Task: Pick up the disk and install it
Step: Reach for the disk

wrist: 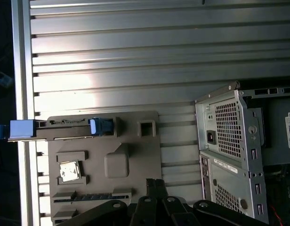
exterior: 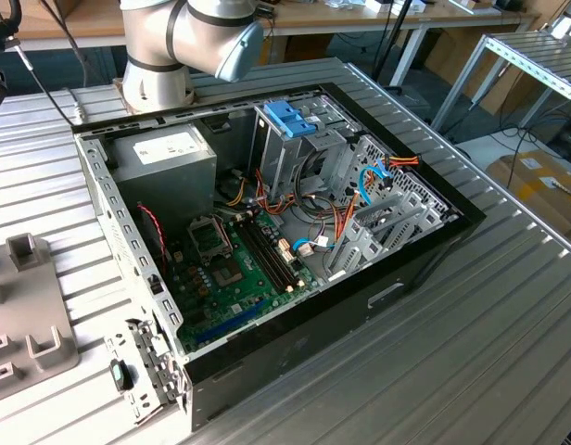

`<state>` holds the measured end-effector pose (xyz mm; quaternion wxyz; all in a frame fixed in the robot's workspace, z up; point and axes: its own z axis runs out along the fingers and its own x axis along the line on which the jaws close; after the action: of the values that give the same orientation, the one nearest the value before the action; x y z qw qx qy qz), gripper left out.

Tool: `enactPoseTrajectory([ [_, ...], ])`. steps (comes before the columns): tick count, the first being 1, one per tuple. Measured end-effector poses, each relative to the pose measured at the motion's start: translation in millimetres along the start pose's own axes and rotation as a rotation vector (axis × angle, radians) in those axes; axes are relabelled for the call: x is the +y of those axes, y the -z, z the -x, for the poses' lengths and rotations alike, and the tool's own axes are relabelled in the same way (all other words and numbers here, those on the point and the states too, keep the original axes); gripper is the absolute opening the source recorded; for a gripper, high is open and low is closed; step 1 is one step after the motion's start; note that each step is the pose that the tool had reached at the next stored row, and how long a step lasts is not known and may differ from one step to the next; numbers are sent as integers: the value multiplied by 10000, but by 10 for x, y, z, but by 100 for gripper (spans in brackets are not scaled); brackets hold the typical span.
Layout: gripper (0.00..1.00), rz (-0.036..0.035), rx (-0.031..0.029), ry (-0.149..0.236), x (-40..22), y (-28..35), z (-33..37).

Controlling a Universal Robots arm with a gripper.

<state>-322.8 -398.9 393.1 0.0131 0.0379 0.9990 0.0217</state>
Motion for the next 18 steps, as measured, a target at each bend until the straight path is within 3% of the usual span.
enactPoseTrajectory([
  [6,11,0,0,-2,-1,0,-8],
  [13,11,-1,0,0,-7,2,-93],
  [18,11,0,0,0,-8,2,-102],
])
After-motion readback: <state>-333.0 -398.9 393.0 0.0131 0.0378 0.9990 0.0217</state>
